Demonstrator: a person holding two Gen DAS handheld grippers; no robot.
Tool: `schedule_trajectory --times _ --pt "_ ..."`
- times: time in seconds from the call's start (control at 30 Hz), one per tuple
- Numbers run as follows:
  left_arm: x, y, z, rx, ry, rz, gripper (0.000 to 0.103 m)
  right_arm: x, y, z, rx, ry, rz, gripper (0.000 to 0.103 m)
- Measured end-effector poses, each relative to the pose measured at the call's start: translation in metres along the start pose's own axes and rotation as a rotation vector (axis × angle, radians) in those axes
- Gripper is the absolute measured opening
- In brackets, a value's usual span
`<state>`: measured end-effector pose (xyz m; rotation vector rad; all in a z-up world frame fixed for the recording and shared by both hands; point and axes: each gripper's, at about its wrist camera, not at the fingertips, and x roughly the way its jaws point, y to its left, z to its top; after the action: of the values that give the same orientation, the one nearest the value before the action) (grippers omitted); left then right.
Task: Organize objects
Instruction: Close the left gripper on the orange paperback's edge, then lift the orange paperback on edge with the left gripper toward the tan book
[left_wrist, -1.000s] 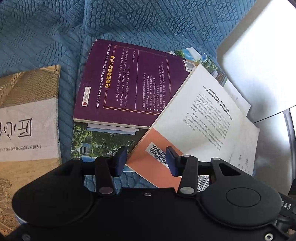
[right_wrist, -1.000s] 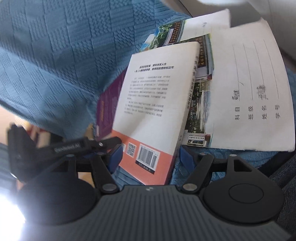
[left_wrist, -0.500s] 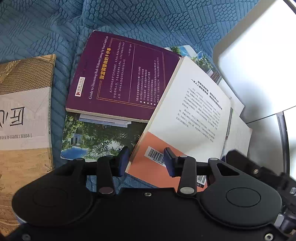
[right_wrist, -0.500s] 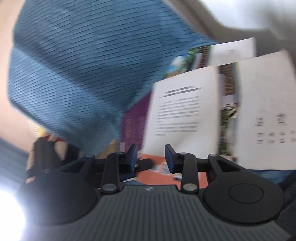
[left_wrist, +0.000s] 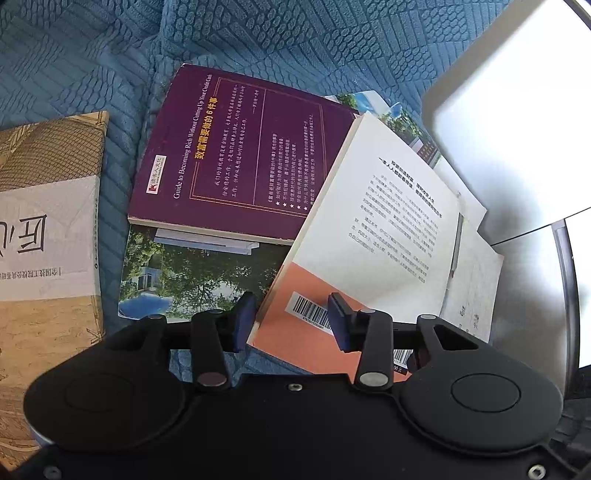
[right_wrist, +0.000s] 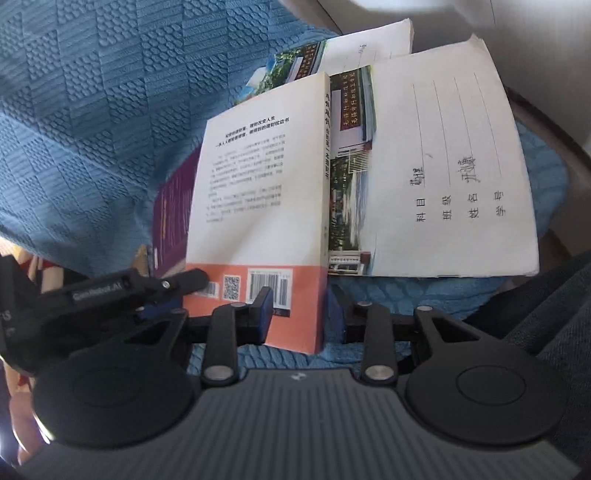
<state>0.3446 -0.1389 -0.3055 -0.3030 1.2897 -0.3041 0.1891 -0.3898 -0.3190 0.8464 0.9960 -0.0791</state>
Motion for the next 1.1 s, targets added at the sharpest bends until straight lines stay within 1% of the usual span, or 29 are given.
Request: schedule_trajectory --times 0.03,0.07,0.1,0.13,0.2,0.27,0.33,0.37,0.43,0.53,0.6,0.67,0.77,0.83,0.87,0.9,0.93,1.0,1.07,1.1 --pt "0.0 0.0 -0.001 -0.001 -0.004 -0.002 0.041 0.0 0.0 0.0 0.003 -0.001 -0.004 0.035" --pt "-0.001 0.0 -0.002 -0.003 -0.008 -0.005 0.042 -0.001 0.0 0.0 0.009 -0.002 -0.004 0.037" --pt "-0.001 0.001 -0.002 -0.009 -0.01 -0.011 0.043 -0.001 -0.001 -0.001 0.022 -0.005 0.011 0.042" --pt "-0.001 0.002 -0.002 -0.017 -0.012 -0.017 0.043 -0.002 -0.005 0.0 0.048 -0.005 0.038 0.044" --pt "-0.002 0.004 -0.002 -0.021 -0.014 -0.025 0.043 -0.001 -0.011 0.0 0.118 -0.001 0.102 0.051" --pt "-0.003 0.007 -0.003 -0.037 -0.021 -0.041 0.043 -0.003 -0.024 -0.001 0.19 -0.014 0.164 0.051" --pt "-0.004 0.012 -0.004 -0.07 -0.027 -0.061 0.044 -0.011 -0.032 -0.003 0.236 -0.058 0.259 0.051" --pt "-0.005 0.015 -0.004 -0.088 -0.026 -0.071 0.046 -0.016 -0.034 -0.003 0.25 -0.074 0.308 0.051" --pt "-0.006 0.024 -0.004 -0.138 -0.021 -0.107 0.046 -0.023 -0.034 -0.005 0.254 -0.095 0.386 0.051" --pt "-0.007 0.038 -0.003 -0.202 -0.016 -0.156 0.047 -0.026 -0.032 -0.006 0.248 -0.113 0.452 0.05" --pt "-0.008 0.044 -0.002 -0.227 -0.015 -0.167 0.047 -0.023 -0.032 -0.006 0.262 -0.097 0.511 0.049" --pt "-0.009 0.049 -0.002 -0.242 -0.018 -0.178 0.047 -0.014 -0.025 -0.003 0.248 -0.031 0.525 0.049" --pt "-0.01 0.055 -0.002 -0.264 -0.015 -0.193 0.047 -0.007 -0.013 -0.003 0.193 0.014 0.51 0.048" --pt "-0.01 0.055 -0.002 -0.262 -0.016 -0.192 0.047 -0.001 -0.004 -0.003 0.16 0.036 0.47 0.038" --pt "-0.01 0.055 -0.002 -0.265 -0.016 -0.191 0.046 0.0 -0.001 -0.003 0.145 0.033 0.436 0.023" --pt "-0.011 0.056 -0.002 -0.272 -0.015 -0.189 0.045 0.001 0.002 -0.003 0.137 0.031 0.395 0.017" --pt "-0.012 0.058 -0.003 -0.283 -0.014 -0.197 0.045 0.002 0.003 -0.002 0.143 0.028 0.382 0.017" --pt "-0.015 0.065 -0.006 -0.328 -0.007 -0.229 0.047 0.002 0.006 -0.002 0.152 0.016 0.386 0.016" --pt "-0.017 0.076 -0.012 -0.393 -0.004 -0.28 0.056 -0.003 0.014 -0.001 0.137 0.008 0.384 0.016" --pt "-0.019 0.082 -0.015 -0.429 -0.006 -0.306 0.057 -0.003 0.02 0.001 0.126 0.005 0.388 0.016"
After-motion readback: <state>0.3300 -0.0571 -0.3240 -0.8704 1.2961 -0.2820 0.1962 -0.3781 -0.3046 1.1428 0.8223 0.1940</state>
